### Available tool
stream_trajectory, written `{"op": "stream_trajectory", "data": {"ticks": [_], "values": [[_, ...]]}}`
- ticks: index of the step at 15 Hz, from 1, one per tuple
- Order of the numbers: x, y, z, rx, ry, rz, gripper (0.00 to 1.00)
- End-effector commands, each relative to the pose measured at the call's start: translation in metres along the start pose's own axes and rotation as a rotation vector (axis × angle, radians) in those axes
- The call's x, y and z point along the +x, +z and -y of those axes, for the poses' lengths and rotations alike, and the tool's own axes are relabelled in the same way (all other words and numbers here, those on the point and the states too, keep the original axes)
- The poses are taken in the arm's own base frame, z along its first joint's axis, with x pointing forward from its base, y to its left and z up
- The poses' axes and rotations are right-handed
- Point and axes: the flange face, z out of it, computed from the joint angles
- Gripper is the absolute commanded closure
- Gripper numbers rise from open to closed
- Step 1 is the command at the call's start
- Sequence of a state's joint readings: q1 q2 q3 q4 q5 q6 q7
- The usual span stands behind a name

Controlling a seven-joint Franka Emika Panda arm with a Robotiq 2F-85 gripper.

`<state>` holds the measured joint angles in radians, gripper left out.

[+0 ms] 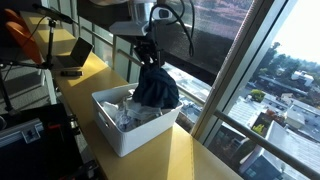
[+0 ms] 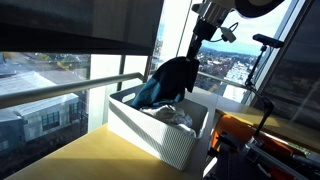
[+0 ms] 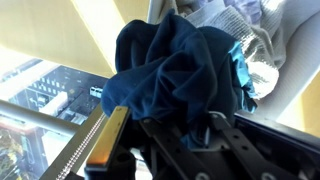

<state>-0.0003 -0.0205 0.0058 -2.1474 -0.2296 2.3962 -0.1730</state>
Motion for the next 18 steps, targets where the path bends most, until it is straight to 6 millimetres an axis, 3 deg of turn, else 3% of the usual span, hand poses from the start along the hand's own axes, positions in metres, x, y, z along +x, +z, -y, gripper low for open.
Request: {"op": "stream_trajectory", "data": {"ticks": [1,6,8,10,14,17,18], "values": [[-0.004,0.020,0.027,0.044,-0.001,-0.002,0.99],[0.004,0.048,0.062,0.086,-0.026,0.003,0.99],[0.005,0.055,0.068,0.096,-0.025,0.012,0.68],[0.004,0.053,0.066,0.103,-0.021,0.012,0.55],[-0.003,0.016,0.066,0.112,-0.002,-0.034,0.25],[-0.011,-0.019,0.078,0.134,0.022,-0.083,0.04],[-0.015,-0.027,0.085,0.146,0.029,-0.091,0.01]]}}
